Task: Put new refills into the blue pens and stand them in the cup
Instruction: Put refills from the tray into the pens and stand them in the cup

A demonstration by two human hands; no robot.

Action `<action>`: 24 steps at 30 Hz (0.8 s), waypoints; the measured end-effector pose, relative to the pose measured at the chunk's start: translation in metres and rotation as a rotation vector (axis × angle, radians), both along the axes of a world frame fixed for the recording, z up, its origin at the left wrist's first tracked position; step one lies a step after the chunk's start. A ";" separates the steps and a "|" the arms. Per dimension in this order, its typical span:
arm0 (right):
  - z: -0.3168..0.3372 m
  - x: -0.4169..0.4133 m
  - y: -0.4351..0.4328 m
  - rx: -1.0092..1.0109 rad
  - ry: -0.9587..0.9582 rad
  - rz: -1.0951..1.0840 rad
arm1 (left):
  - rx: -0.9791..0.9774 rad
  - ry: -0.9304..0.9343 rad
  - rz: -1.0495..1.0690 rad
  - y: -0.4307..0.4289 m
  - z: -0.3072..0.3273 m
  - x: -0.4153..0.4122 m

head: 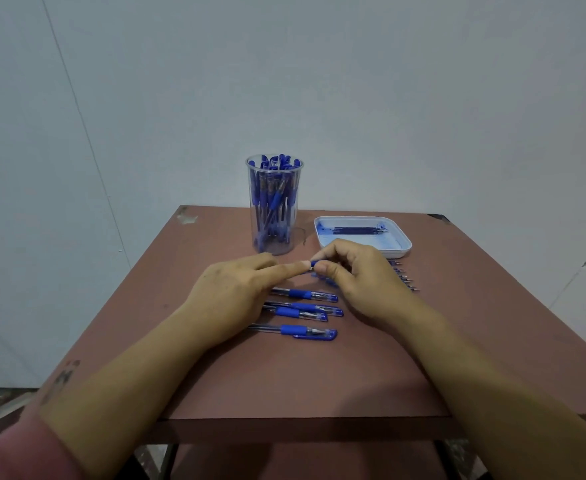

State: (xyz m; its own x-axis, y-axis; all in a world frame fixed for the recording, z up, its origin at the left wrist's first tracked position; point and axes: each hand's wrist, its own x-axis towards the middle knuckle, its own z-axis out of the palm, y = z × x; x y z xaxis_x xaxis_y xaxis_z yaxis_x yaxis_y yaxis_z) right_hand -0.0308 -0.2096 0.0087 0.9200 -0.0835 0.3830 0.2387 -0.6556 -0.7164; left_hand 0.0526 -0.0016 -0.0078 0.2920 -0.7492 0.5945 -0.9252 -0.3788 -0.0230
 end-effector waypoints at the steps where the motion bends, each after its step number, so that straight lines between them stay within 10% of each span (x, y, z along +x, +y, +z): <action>1: 0.001 -0.001 0.001 -0.020 -0.007 0.005 | 0.004 0.012 -0.006 -0.001 0.000 0.000; 24: -0.006 0.007 -0.008 -0.512 -0.077 -0.063 | -0.225 0.534 -0.040 0.017 -0.002 0.010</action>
State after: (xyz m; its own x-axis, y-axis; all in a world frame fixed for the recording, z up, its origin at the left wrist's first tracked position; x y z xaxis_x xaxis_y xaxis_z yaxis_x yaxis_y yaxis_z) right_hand -0.0240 -0.2173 0.0025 0.8866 0.0785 0.4559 0.2273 -0.9322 -0.2816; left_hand 0.0629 0.0150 -0.0095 0.5692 -0.6381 0.5185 -0.8002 -0.2849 0.5278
